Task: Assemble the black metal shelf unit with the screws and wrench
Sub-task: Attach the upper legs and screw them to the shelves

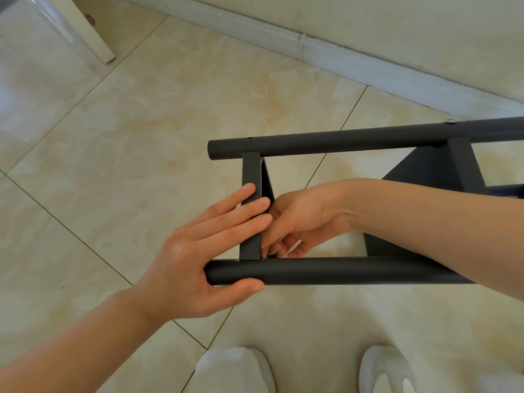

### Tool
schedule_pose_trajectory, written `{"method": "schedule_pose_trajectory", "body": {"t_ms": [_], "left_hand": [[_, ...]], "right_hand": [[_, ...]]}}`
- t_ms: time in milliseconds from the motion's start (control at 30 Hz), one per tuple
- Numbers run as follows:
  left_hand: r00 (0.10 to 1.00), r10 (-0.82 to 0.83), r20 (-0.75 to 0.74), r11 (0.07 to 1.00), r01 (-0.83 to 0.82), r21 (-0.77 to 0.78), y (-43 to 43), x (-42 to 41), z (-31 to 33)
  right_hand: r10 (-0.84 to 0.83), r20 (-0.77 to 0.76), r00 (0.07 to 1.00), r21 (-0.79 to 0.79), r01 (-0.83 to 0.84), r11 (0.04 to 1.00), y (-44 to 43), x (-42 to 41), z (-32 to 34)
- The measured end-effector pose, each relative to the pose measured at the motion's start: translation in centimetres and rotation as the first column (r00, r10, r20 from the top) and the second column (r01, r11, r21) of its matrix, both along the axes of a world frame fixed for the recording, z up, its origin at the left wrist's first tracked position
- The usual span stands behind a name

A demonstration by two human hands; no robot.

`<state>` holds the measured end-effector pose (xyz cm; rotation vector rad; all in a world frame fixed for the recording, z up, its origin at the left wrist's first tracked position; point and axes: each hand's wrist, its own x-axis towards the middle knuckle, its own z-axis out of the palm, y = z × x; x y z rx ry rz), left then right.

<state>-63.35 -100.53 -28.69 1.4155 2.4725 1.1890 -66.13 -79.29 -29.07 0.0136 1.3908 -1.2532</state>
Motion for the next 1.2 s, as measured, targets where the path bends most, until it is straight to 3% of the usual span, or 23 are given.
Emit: {"method": "schedule_pose_trajectory", "body": {"t_ms": [167, 767, 1200], "left_hand": [[1.000, 0.000, -0.003, 1.000, 0.000, 0.011, -0.06, 0.02, -0.15], [1.000, 0.006, -0.005, 1.000, -0.006, 0.011, -0.06, 0.00, -0.17], [1.000, 0.009, -0.007, 1.000, -0.009, 0.004, -0.09, 0.08, -0.10]], "right_hand": [[-0.063, 0.019, 0.998, -0.058, 0.064, 0.996, 0.06, 0.08, -0.02], [0.047, -0.023, 0.999, -0.031, -0.048, 0.998, 0.17, -0.14, 0.12], [0.026, -0.001, 1.000, -0.049, -0.026, 0.998, 0.14, -0.28, 0.08]]}}
